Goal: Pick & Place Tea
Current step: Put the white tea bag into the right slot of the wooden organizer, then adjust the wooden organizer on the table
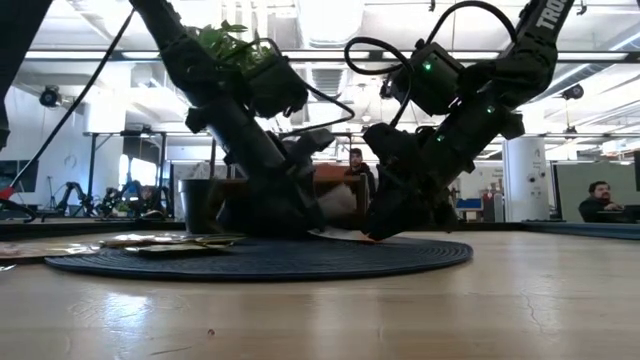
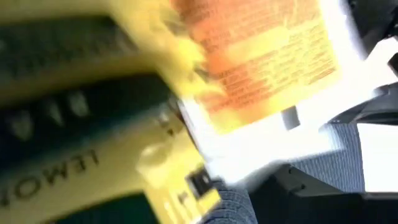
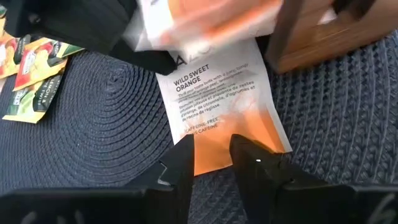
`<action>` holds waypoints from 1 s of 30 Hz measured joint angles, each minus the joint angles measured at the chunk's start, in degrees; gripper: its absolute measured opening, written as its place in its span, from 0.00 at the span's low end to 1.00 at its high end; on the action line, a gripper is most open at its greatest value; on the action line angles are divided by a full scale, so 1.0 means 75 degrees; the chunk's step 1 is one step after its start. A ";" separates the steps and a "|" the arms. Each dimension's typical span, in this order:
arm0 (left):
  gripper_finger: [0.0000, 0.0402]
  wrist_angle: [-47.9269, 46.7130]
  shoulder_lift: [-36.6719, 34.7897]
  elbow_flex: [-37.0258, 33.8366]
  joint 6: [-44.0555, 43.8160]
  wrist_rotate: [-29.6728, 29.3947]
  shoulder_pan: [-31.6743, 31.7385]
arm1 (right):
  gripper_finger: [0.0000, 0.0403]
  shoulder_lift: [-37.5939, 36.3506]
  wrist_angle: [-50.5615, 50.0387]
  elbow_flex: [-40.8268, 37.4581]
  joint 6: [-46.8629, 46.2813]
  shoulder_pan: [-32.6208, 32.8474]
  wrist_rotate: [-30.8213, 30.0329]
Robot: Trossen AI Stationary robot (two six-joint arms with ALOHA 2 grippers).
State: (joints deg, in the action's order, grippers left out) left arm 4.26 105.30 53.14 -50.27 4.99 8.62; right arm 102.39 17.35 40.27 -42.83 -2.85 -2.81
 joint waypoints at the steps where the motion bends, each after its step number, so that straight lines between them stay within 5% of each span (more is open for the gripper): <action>1: 0.28 0.0105 0.0082 -0.0004 -0.0046 -0.0015 -0.0014 | 0.26 0.0000 -0.0001 0.0000 -0.0003 0.0000 -0.0003; 30: 0.28 -0.1376 -0.0074 0.2222 0.1702 -0.0815 0.0609 | 0.25 -0.0003 0.0004 0.0000 -0.0071 0.0335 0.0026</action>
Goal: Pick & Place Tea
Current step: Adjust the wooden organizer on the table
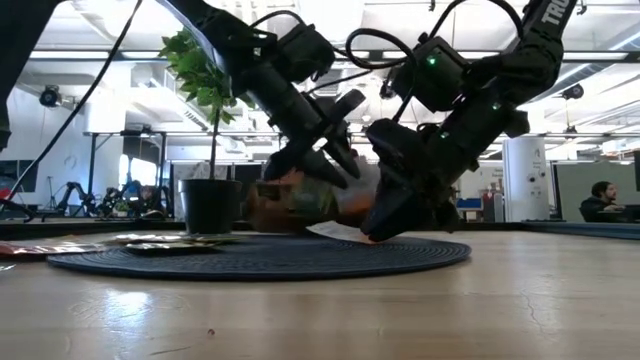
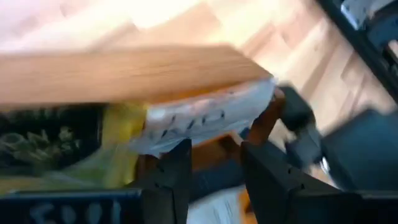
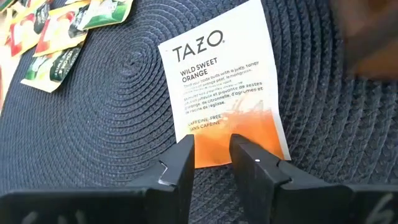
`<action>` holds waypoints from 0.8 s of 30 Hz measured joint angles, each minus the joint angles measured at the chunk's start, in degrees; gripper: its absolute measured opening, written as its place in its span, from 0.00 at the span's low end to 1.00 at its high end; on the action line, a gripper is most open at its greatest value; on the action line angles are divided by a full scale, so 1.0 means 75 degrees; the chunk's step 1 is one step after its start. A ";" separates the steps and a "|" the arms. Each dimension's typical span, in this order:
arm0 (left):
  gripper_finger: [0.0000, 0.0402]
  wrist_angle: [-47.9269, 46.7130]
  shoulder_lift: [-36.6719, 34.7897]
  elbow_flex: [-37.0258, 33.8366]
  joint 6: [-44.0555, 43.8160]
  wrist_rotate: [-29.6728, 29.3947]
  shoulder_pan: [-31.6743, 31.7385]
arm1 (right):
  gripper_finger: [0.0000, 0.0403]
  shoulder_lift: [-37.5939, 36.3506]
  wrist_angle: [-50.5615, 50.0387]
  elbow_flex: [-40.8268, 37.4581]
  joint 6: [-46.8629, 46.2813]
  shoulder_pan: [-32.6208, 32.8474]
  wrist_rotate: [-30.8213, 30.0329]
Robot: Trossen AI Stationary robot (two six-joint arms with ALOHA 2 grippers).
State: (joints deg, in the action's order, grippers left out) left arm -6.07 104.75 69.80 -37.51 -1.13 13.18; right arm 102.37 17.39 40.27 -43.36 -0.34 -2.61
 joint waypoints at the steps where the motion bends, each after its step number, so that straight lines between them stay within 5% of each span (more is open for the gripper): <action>1: 0.28 -0.0002 0.0000 0.0048 0.0068 -0.0025 0.0074 | 0.25 0.0000 0.0000 0.0000 0.0001 0.0029 -0.0003; 16: 0.28 -0.0225 -0.0015 0.0057 0.0516 -0.0015 0.0359 | 0.24 -0.0086 -0.0024 -0.0022 0.0001 0.0231 -0.0430; 24: 0.28 -0.0422 -0.0834 0.0058 0.0900 -0.1287 0.0430 | 0.24 -0.1167 -0.0019 -0.0355 0.0010 0.0350 -0.1068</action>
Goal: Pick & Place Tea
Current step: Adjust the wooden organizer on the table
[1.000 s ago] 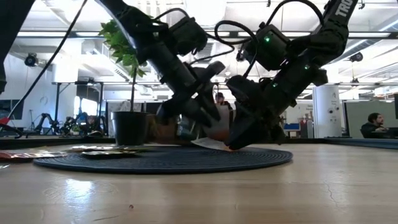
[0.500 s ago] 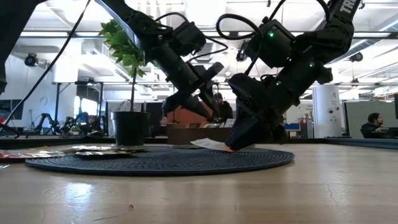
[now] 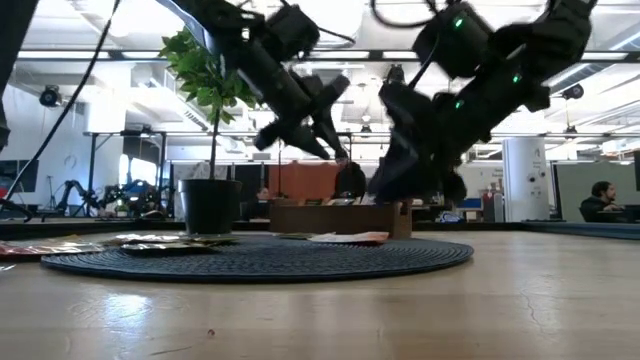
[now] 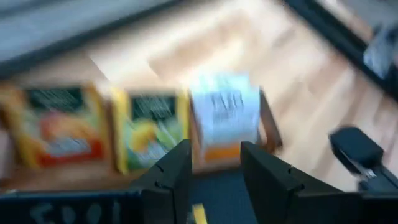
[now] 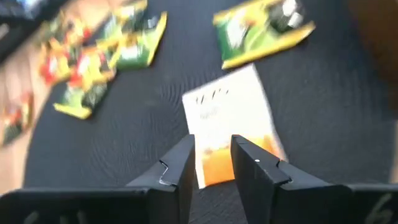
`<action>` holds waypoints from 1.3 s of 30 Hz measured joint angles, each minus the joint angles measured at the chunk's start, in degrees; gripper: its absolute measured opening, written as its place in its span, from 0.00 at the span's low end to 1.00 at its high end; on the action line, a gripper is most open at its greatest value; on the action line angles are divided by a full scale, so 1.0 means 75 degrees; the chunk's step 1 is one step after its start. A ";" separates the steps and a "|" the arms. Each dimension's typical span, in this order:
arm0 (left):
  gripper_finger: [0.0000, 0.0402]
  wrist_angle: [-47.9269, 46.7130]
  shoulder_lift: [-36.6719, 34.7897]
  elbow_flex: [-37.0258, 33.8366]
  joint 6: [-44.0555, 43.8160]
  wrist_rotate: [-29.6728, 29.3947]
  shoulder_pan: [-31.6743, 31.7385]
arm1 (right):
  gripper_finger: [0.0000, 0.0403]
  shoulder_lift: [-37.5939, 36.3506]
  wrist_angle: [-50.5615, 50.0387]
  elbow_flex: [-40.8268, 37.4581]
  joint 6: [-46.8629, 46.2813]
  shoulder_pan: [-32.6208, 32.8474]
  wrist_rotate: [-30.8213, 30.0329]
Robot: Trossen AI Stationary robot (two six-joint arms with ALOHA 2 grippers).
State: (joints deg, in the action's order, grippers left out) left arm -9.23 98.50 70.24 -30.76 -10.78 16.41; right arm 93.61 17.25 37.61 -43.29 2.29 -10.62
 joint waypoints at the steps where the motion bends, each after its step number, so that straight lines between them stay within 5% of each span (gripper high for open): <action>1: 0.28 -0.0116 -0.0143 0.0000 0.0011 -0.0163 0.0061 | 0.24 -0.0231 -0.0023 -0.0076 -0.0002 -0.0008 -0.0099; 7: 0.28 -0.1126 -0.0539 -0.0035 -0.0130 -0.0287 0.0250 | 0.29 -0.1606 -0.0756 -0.0208 -0.0018 -0.0583 -0.0380; 12: 0.28 -0.1853 -0.0944 -0.0292 -0.0176 -0.0845 -0.0135 | 0.38 -0.2389 -0.1881 0.0244 -0.0120 -0.1959 -0.0322; 16: 0.28 -0.1686 -0.1099 -0.0993 -0.1473 -0.1439 -0.0023 | 0.39 -0.2267 -0.2672 0.0926 0.0577 -0.3085 0.0025; 24: 0.28 -0.1157 -0.1579 -0.2076 -0.2372 -0.1525 0.0103 | 0.36 -0.0409 -0.3685 0.2546 0.1093 -0.4418 0.0898; 39: 0.28 0.0100 -0.3813 -0.3991 -0.3643 -0.2191 -0.0616 | 0.22 0.3005 -0.4624 0.6286 0.1423 -0.4977 0.1706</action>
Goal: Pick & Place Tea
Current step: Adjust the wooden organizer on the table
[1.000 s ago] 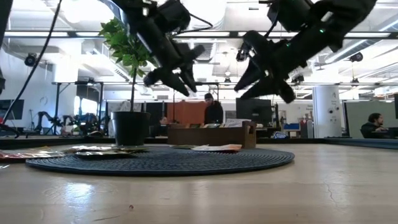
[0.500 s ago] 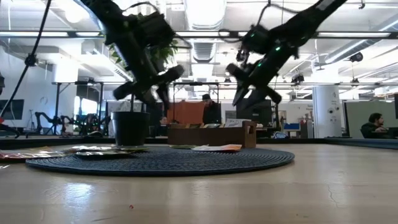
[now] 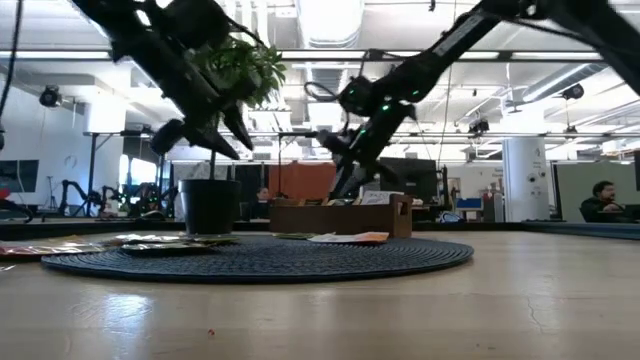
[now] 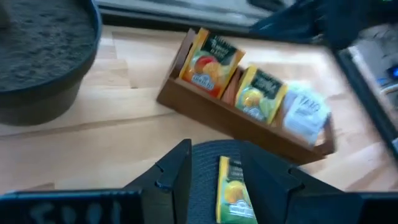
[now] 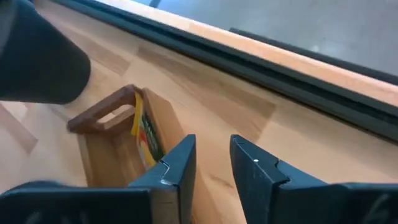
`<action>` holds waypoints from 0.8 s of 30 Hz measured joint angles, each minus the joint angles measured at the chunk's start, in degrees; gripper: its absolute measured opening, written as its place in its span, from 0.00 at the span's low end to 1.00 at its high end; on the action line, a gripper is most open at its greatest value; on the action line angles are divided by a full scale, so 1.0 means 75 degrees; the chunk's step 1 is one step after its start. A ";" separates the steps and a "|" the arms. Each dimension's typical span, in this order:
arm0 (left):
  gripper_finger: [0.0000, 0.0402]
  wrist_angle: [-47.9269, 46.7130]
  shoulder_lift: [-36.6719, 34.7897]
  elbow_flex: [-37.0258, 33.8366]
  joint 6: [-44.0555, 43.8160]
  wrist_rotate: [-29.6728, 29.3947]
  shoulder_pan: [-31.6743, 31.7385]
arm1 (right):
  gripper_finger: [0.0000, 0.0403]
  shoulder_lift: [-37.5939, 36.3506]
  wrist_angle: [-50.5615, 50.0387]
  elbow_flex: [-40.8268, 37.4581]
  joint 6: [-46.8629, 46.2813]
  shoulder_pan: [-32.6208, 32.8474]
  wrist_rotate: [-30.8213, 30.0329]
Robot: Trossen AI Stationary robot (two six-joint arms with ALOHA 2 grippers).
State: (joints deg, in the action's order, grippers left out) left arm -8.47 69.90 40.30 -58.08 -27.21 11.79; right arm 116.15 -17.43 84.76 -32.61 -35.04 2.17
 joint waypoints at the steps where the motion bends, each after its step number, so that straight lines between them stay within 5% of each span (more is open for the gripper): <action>1: 0.28 -0.0014 -0.0163 -0.0100 -0.0087 -0.0090 -0.0087 | 0.22 0.0235 -0.0109 0.0320 0.0006 -0.0011 0.0047; 13: 0.28 -0.0069 -0.1269 -0.0590 -0.0292 -0.0922 -0.0901 | 0.17 0.2358 -0.1709 0.3200 0.0439 -0.0041 0.0399; 24: 0.28 -0.0076 -0.1357 -0.0584 0.0156 -0.0991 -0.0933 | 0.17 0.3395 -0.2831 0.4884 0.0995 0.0186 0.2224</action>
State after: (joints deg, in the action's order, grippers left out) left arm -9.05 59.72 35.92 -56.91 -34.65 4.80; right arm 141.61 -38.66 121.38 -25.15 -33.65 18.85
